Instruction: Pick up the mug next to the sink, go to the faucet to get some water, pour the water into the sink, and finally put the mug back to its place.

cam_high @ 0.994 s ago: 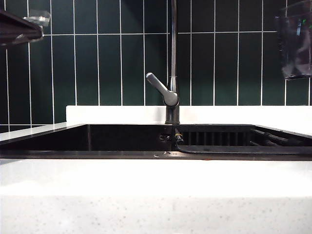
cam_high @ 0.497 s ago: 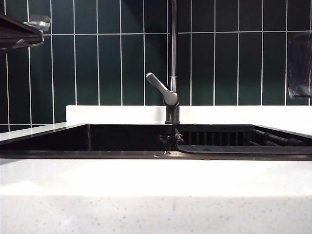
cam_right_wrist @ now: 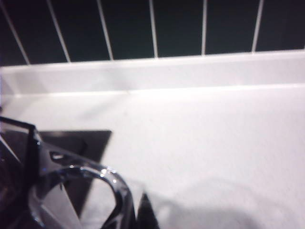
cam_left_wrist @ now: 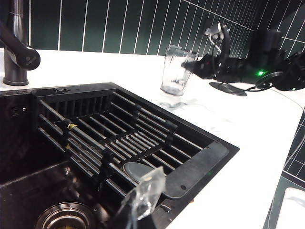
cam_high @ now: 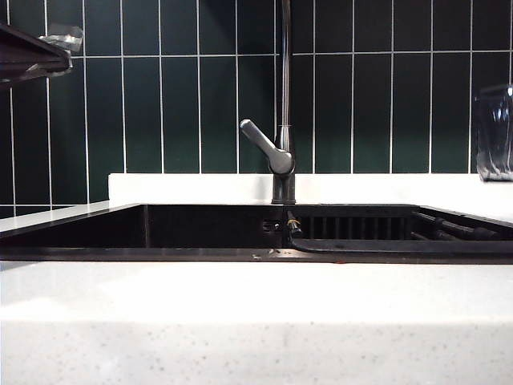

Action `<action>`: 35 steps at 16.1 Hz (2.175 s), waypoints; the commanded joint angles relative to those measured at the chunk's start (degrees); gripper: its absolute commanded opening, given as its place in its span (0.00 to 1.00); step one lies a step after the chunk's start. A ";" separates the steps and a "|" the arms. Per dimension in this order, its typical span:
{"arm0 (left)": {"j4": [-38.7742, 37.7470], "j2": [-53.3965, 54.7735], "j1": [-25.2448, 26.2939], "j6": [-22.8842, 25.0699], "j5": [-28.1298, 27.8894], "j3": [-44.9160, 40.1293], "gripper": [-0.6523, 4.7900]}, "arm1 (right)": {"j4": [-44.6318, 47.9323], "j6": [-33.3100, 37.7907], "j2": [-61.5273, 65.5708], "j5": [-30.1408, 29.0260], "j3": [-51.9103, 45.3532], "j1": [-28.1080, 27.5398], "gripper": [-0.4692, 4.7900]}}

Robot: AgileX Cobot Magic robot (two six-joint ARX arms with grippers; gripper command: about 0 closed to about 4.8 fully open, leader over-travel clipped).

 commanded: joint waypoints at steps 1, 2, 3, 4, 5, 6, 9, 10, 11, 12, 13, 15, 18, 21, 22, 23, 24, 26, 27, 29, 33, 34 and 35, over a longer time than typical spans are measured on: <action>0.31 0.04 -0.07 -0.09 0.26 0.13 0.11 | 3.02 -0.20 2.27 0.26 0.39 -0.26 0.08; 0.28 0.04 -0.04 -0.09 0.26 0.13 0.11 | 3.39 -0.20 3.08 0.28 0.39 -0.28 0.08; 0.24 0.04 -0.07 -0.09 0.26 0.13 0.11 | 3.91 -0.20 4.07 0.26 0.39 -0.28 0.08; -0.02 0.04 -0.04 -0.09 0.26 0.13 0.11 | 4.90 -0.20 5.38 -0.13 0.39 -0.28 0.08; -0.13 0.04 -0.07 -0.11 0.28 0.13 0.11 | 6.03 -0.20 6.25 -0.35 0.37 -0.28 0.08; -0.13 0.04 -0.07 -0.11 0.28 0.13 0.11 | 6.60 -0.20 6.58 -0.35 0.39 -0.28 0.08; -0.39 0.04 -0.07 -0.09 0.26 0.13 0.11 | 6.88 -1.31 6.78 -0.37 0.39 -1.03 0.08; -0.81 0.04 -0.07 -0.07 0.26 0.13 0.11 | 6.86 -1.46 6.80 -1.31 0.37 -1.70 0.08; -1.18 0.04 -0.07 -0.04 0.28 0.13 0.11 | 6.78 -1.49 6.82 -2.69 0.37 -2.64 0.08; -1.44 0.04 -0.07 -0.04 0.26 0.13 0.11 | 6.60 -1.49 6.82 -3.54 0.37 -3.56 0.08; -1.55 0.04 -0.07 0.07 0.28 0.13 0.11 | 6.58 -1.46 6.82 -4.79 0.35 -4.55 0.08; -1.64 0.04 -0.07 0.13 0.26 0.13 0.11 | 6.14 -1.46 6.82 -9.60 0.35 -6.82 0.08; -2.10 0.04 -0.07 0.37 0.26 0.13 0.11 | 4.17 -1.49 6.82 -12.26 0.26 -7.17 0.08; -2.23 0.04 -0.07 0.52 0.28 0.13 0.11 | 3.45 -1.51 6.82 -13.05 0.17 -6.99 0.08; -2.23 0.04 -0.04 0.55 0.26 0.13 0.11 | 2.80 -1.55 6.82 -13.03 0.17 -7.04 0.08; -2.27 0.04 -0.07 0.55 0.26 0.13 0.11 | 1.46 -2.56 6.82 -13.00 0.15 -7.04 0.08; -2.34 0.04 -0.04 0.57 0.26 0.13 0.11 | 0.39 -3.58 6.82 -13.00 0.15 -7.04 0.08; -2.93 0.04 -0.07 1.18 0.28 0.13 0.11 | 0.24 -4.31 6.82 -12.81 -0.42 -7.04 0.08; -3.30 0.04 -0.07 1.20 0.28 0.13 0.11 | 0.20 -4.72 6.82 -12.81 -0.48 -7.04 0.08; -3.54 0.04 -0.07 1.40 0.31 0.13 0.11 | 0.24 -4.87 6.82 -12.72 -0.48 -7.08 0.08; -3.58 0.04 -0.07 1.84 0.31 0.13 0.11 | 0.20 -4.90 6.82 -12.61 -0.48 -7.08 0.08; -3.61 0.04 -0.07 1.88 0.28 0.13 0.11 | 0.17 -4.92 6.82 -12.59 -0.48 -7.08 0.08; -3.63 0.04 -0.07 2.08 0.28 0.13 0.11 | 0.15 -4.90 6.82 -12.57 -0.50 -7.08 0.08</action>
